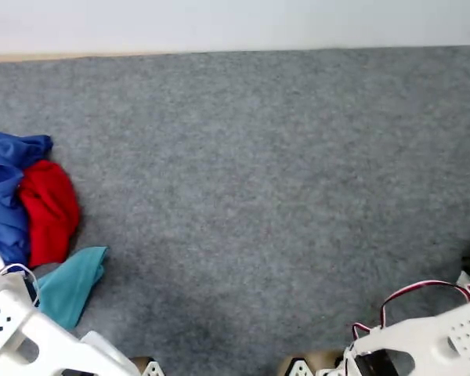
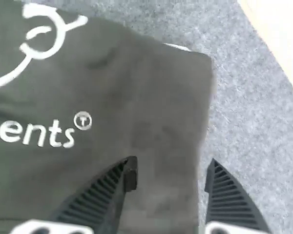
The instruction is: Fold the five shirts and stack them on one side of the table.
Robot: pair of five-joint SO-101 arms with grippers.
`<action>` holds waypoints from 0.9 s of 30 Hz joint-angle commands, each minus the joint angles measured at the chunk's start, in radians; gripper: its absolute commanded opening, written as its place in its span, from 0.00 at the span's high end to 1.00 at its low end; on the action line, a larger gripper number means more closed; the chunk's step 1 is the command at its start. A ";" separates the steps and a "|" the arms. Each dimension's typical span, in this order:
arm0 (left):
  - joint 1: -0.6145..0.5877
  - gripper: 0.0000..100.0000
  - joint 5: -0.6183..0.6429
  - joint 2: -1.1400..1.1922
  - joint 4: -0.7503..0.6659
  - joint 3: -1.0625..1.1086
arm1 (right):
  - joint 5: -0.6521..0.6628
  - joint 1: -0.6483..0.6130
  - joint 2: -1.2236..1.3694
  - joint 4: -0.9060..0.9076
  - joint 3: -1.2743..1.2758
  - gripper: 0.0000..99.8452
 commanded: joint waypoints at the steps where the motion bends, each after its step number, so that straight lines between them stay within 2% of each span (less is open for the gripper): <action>1: -0.002 0.95 -0.002 -0.020 0.009 -0.008 | 0.014 0.007 -0.027 -0.013 -0.064 0.77; 7: -0.002 0.95 -0.002 -0.020 0.009 -0.005 | 0.011 -0.024 -0.134 0.061 -0.064 0.77; 16: -0.002 0.95 -0.002 -0.021 0.011 -0.021 | 0.011 -0.148 -0.323 0.529 -0.064 0.77; 20: 0.006 0.95 0.003 -0.021 0.069 -0.116 | 0.011 -0.223 -0.386 0.748 -0.060 0.77; 27: 0.008 0.94 0.005 -0.021 0.110 -0.292 | -0.048 -0.277 -0.553 0.751 0.143 0.77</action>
